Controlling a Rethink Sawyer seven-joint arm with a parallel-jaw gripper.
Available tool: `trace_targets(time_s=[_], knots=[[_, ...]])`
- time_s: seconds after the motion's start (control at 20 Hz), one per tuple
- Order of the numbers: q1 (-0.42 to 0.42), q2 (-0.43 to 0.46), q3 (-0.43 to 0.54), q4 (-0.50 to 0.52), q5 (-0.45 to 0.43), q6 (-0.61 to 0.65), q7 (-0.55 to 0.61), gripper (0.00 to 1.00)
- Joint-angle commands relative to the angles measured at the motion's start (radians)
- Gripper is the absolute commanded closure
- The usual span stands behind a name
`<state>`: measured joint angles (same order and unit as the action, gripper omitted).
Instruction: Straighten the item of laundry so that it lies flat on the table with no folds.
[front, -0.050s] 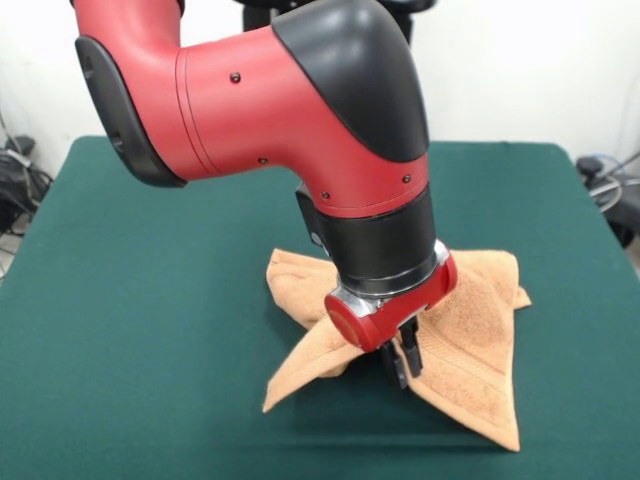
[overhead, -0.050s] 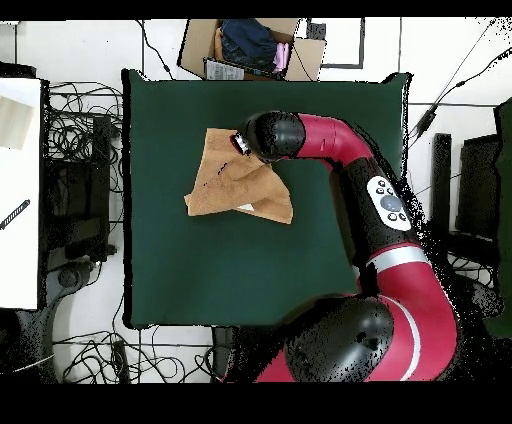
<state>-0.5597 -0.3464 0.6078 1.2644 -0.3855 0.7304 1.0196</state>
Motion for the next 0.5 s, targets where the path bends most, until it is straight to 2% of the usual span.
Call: trace_targets(time_s=[0.05,0.15,0.2,0.3,0.5], knots=[[0.004,0.03,0.003,-0.032,0.024,-0.066,0.103,1.0],[0.001,0.027,0.006,-0.024,0.02,-0.079,0.102,1.0],[0.002,0.024,0.003,-0.023,0.019,-0.081,0.106,0.0],[0.013,0.023,-0.009,-0.033,0.023,-0.048,0.114,0.0],[0.01,0.023,-0.006,-0.023,0.019,-0.07,0.114,0.0]])
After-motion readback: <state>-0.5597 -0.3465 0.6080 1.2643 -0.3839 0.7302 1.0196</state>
